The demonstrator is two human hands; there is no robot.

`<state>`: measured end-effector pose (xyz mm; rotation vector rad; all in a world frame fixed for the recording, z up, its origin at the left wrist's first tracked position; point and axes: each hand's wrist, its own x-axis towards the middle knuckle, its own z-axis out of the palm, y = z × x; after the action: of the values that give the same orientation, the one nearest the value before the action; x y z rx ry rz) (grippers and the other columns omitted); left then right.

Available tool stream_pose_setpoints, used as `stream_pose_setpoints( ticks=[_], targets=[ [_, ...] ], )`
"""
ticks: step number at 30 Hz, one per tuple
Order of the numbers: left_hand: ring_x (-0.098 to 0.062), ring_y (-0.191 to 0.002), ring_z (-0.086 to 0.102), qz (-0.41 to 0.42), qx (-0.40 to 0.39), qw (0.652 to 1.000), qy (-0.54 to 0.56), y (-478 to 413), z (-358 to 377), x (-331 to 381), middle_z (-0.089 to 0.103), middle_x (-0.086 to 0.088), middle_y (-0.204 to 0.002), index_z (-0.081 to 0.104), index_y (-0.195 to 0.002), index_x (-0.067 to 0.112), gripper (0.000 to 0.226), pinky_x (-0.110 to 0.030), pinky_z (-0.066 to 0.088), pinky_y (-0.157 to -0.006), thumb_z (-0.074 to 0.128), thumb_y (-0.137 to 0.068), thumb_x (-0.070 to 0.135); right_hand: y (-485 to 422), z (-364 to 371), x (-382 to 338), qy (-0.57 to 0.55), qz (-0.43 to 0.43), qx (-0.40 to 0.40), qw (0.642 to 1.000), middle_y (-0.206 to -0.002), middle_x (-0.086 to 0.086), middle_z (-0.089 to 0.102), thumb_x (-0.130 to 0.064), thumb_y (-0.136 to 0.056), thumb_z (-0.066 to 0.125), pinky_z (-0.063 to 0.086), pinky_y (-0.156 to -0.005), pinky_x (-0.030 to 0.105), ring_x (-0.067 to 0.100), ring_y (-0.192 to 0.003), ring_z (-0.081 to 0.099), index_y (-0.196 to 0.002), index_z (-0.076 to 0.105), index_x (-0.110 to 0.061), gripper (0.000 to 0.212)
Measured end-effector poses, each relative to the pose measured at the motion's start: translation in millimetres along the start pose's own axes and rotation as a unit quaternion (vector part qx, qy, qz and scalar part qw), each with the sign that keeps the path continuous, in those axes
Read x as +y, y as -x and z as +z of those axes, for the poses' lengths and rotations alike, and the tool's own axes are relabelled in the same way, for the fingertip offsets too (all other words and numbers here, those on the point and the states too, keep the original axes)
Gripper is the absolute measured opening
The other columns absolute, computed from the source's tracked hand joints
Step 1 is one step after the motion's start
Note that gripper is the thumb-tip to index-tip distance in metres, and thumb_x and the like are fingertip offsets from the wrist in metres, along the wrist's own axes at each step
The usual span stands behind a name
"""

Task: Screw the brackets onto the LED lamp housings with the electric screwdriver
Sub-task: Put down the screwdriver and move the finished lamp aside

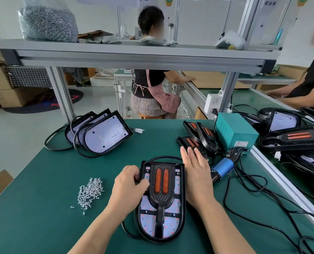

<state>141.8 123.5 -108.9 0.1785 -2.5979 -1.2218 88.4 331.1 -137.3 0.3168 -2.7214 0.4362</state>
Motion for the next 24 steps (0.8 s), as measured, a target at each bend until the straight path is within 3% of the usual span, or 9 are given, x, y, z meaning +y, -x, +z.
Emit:
stream_pose_setpoints(
  ticks=[2,4,7,9,12,14,18,21,24],
  targets=[
    [-0.014,-0.063,0.036,0.034,0.000,0.999,0.021,2,-3,2,0.051,0.001,-0.074,0.045,-0.070,0.011,0.025,-0.024,0.033,-0.059,0.068,-0.082,0.011,1,0,1,0.038,-0.014,-0.056,0.998,-0.169,0.005,0.015,-0.046,-0.101,0.041,0.001,-0.126,0.043,0.024,-0.157,-0.002,-0.162,-0.008,-0.023,0.082],
    [-0.011,-0.058,0.032,0.059,-0.002,0.997,0.051,6,-5,4,0.045,0.007,-0.064,0.044,-0.070,0.011,0.027,-0.024,0.031,-0.055,0.067,-0.084,0.013,2,1,3,0.052,-0.018,-0.073,0.996,-0.162,0.002,0.034,-0.050,-0.101,0.041,0.006,-0.126,0.044,0.025,-0.156,0.011,-0.163,-0.004,-0.021,0.082],
    [-0.010,-0.055,0.026,0.069,0.035,0.994,0.077,8,-5,8,0.035,0.011,-0.056,0.034,-0.066,0.015,0.039,-0.024,0.028,-0.052,0.067,-0.087,0.015,0,0,5,0.059,-0.030,-0.050,0.997,-0.132,-0.001,0.056,-0.038,-0.100,0.049,0.032,-0.112,0.039,0.026,-0.129,0.047,-0.157,0.032,-0.020,0.063],
    [-0.011,-0.055,0.028,0.043,0.086,0.993,0.076,6,-4,8,0.034,0.009,-0.055,0.033,-0.065,0.015,0.041,-0.024,0.030,-0.052,0.067,-0.087,0.015,2,-3,4,-0.111,-0.027,-0.014,0.993,-0.112,-0.005,0.062,-0.026,-0.103,0.051,0.046,-0.096,0.038,0.021,-0.111,0.059,-0.131,0.061,-0.022,0.030],
    [-0.013,-0.055,0.028,-0.022,0.132,0.989,0.065,0,-2,5,0.037,0.005,-0.059,0.037,-0.068,0.011,0.036,-0.025,0.028,-0.051,0.067,-0.087,0.016,6,-10,-1,-0.443,0.014,-0.028,0.896,-0.113,-0.014,0.072,-0.027,-0.104,0.048,0.047,-0.099,0.024,0.005,-0.111,0.064,-0.121,0.070,-0.030,0.028],
    [-0.014,-0.055,0.029,-0.054,0.141,0.985,0.079,-5,0,1,0.039,0.004,-0.060,0.039,-0.069,0.011,0.034,-0.031,0.029,-0.052,0.067,-0.087,0.016,6,-12,-5,-0.538,0.031,-0.094,0.837,-0.124,-0.015,0.071,-0.039,-0.101,0.049,0.043,-0.106,0.024,0.004,-0.123,0.061,-0.128,0.068,-0.027,0.036],
    [-0.011,-0.053,0.030,-0.103,0.146,0.971,0.160,-9,7,-10,0.040,0.004,-0.061,0.045,-0.070,0.010,0.029,-0.032,0.028,-0.052,0.069,-0.086,0.014,2,-13,-7,-0.568,0.063,-0.175,0.802,-0.121,-0.009,0.073,-0.042,-0.085,0.071,0.050,-0.098,0.020,0.008,-0.118,0.066,-0.138,0.056,-0.028,0.057],
    [-0.011,-0.062,0.039,-0.126,0.123,0.953,0.245,-9,12,-17,0.046,0.002,-0.069,0.053,-0.079,0.010,0.022,-0.031,0.035,-0.059,0.072,-0.088,0.016,1,-13,-14,-0.592,0.072,-0.182,0.782,-0.119,-0.003,0.075,-0.020,-0.092,0.071,0.054,-0.091,0.023,0.015,-0.114,0.069,-0.128,0.065,-0.018,0.036],
    [-0.019,-0.084,0.060,-0.145,0.054,0.916,0.369,-8,13,-25,0.065,-0.004,-0.090,0.062,-0.101,0.013,0.016,-0.034,0.048,-0.082,0.069,-0.094,0.025,1,-14,-16,-0.616,0.102,-0.151,0.766,-0.114,0.004,0.076,-0.007,-0.096,0.064,0.056,-0.086,0.026,0.022,-0.109,0.072,-0.121,0.070,-0.012,0.027]
  ],
)
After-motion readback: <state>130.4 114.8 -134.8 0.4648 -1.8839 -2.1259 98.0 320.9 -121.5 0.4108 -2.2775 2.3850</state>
